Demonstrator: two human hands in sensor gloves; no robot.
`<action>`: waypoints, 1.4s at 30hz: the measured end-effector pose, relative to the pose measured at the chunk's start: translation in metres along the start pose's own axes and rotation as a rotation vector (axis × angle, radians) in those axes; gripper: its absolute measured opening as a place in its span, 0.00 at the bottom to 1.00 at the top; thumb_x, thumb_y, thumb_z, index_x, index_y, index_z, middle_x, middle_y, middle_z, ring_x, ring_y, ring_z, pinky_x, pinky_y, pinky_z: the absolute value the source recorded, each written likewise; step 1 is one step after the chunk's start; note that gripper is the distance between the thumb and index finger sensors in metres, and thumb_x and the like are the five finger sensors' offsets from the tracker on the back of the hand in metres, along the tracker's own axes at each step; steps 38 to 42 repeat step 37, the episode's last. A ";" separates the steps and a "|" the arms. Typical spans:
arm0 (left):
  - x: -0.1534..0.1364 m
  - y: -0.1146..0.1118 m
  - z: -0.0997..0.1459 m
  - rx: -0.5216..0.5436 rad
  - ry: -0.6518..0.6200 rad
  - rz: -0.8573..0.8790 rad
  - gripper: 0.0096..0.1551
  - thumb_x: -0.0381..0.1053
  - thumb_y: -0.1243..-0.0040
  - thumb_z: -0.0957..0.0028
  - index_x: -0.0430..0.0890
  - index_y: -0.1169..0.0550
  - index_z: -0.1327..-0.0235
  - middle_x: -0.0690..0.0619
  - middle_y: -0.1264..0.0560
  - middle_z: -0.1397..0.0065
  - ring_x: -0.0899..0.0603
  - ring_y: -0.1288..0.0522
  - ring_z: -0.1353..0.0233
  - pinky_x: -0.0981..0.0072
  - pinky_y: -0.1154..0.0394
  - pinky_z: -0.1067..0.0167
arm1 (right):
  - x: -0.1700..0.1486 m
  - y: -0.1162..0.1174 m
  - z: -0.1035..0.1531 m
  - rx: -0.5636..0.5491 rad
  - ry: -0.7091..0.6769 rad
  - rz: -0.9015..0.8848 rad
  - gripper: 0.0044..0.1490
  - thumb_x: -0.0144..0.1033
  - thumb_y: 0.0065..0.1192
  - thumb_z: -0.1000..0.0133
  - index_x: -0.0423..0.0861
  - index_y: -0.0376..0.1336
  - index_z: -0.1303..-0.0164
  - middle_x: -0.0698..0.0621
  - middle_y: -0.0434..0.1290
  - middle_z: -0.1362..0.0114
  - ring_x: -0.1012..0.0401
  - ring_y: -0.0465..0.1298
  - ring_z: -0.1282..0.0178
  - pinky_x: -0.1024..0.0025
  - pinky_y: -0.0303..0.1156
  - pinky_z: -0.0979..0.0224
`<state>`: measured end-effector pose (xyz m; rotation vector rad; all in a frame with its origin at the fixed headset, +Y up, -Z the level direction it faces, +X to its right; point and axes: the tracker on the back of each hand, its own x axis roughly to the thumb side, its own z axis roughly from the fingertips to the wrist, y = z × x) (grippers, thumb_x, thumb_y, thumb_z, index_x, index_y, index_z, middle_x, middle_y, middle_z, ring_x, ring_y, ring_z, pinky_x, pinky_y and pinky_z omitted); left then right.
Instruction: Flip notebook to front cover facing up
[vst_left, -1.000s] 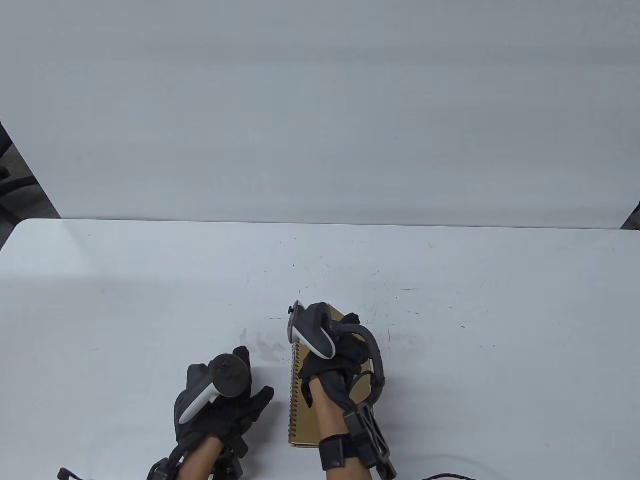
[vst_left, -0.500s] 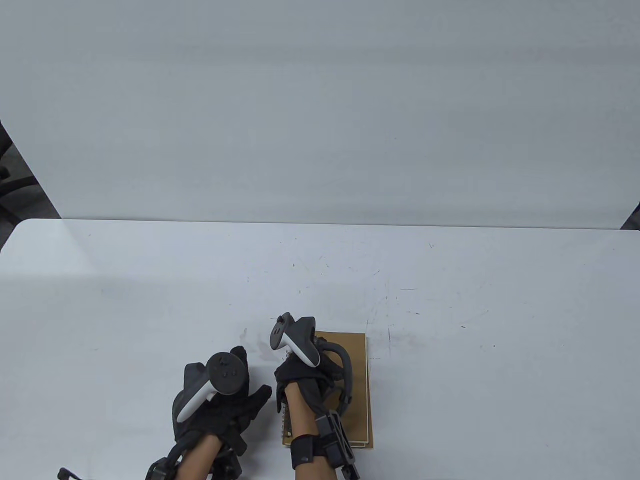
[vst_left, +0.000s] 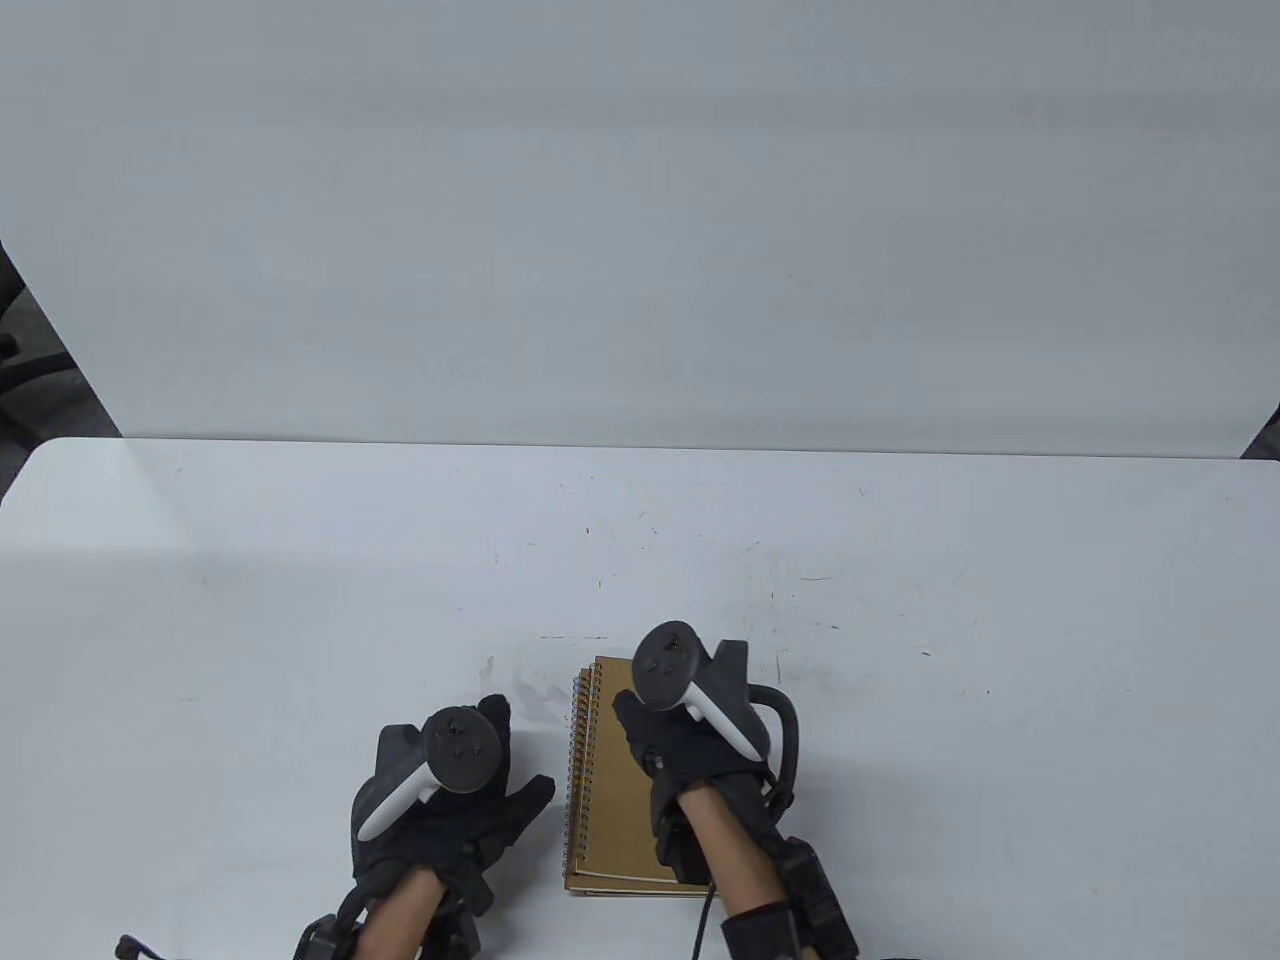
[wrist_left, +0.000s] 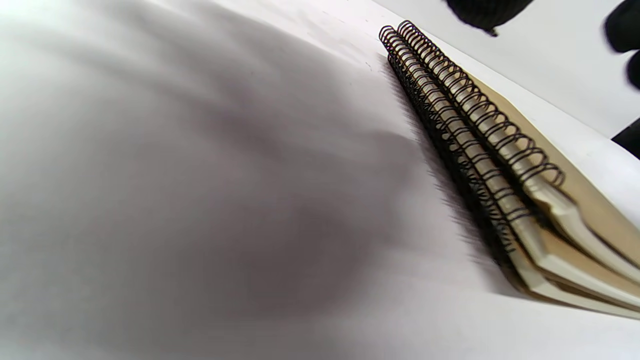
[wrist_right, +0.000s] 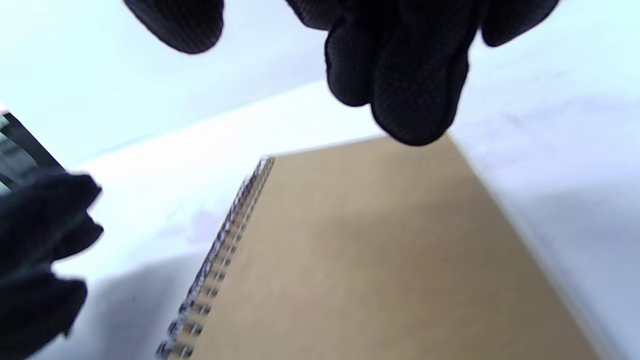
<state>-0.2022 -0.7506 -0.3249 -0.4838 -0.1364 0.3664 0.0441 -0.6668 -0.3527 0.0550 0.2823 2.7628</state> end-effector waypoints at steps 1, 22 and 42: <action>0.001 0.000 0.000 0.006 -0.003 -0.016 0.58 0.70 0.58 0.38 0.48 0.76 0.24 0.35 0.72 0.16 0.22 0.75 0.20 0.17 0.66 0.34 | -0.010 -0.007 0.006 -0.033 -0.026 -0.004 0.47 0.53 0.50 0.37 0.32 0.48 0.19 0.32 0.71 0.31 0.41 0.78 0.40 0.31 0.59 0.31; 0.005 -0.003 -0.003 0.033 -0.133 0.075 0.57 0.72 0.60 0.39 0.51 0.76 0.23 0.38 0.75 0.17 0.25 0.78 0.20 0.18 0.68 0.35 | -0.212 -0.025 0.045 -0.246 -0.108 0.016 0.49 0.58 0.48 0.38 0.38 0.46 0.16 0.28 0.53 0.13 0.24 0.55 0.21 0.19 0.43 0.32; 0.002 -0.009 -0.006 0.005 -0.078 0.029 0.57 0.72 0.60 0.39 0.50 0.75 0.22 0.37 0.75 0.17 0.24 0.78 0.20 0.17 0.68 0.35 | -0.210 -0.012 0.046 -0.226 -0.103 0.087 0.49 0.58 0.48 0.39 0.38 0.47 0.16 0.27 0.55 0.14 0.25 0.56 0.22 0.19 0.43 0.33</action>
